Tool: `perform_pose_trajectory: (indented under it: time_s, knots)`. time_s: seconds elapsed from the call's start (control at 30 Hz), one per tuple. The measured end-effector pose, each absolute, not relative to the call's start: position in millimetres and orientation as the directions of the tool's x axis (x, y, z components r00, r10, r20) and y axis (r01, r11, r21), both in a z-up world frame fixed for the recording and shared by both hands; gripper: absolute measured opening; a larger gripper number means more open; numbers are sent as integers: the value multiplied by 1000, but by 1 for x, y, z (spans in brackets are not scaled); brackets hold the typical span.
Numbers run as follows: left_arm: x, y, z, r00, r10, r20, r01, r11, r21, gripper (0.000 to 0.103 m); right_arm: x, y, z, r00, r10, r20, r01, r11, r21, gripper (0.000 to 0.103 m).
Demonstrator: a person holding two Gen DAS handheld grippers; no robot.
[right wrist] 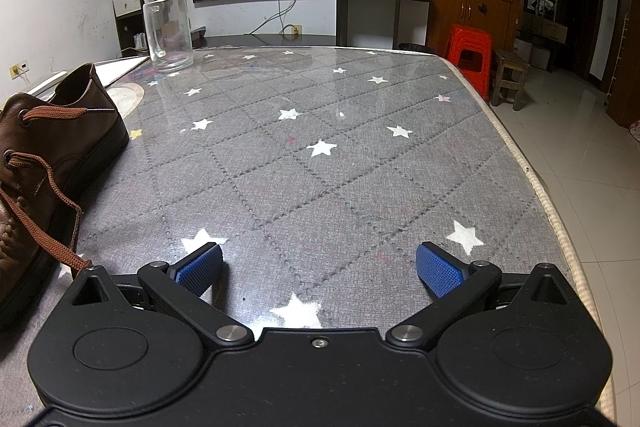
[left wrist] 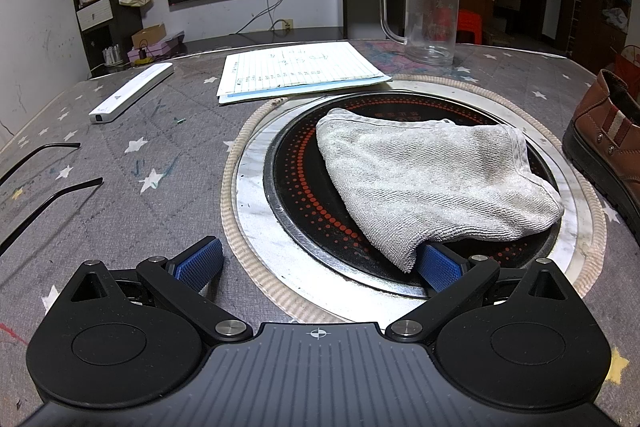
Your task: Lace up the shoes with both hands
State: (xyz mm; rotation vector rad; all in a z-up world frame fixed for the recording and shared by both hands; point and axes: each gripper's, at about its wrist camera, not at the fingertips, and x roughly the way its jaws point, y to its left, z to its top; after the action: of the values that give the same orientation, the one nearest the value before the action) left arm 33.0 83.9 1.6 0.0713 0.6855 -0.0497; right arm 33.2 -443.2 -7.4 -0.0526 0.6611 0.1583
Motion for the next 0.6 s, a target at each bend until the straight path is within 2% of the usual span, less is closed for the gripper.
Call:
perform_pose_trajectory:
  time_s: [0.6]
  knots:
    - [35, 86, 1, 773, -22, -634, 69, 996, 49, 103, 33, -443, -7, 778, 129, -615, -163, 987, 2, 103]
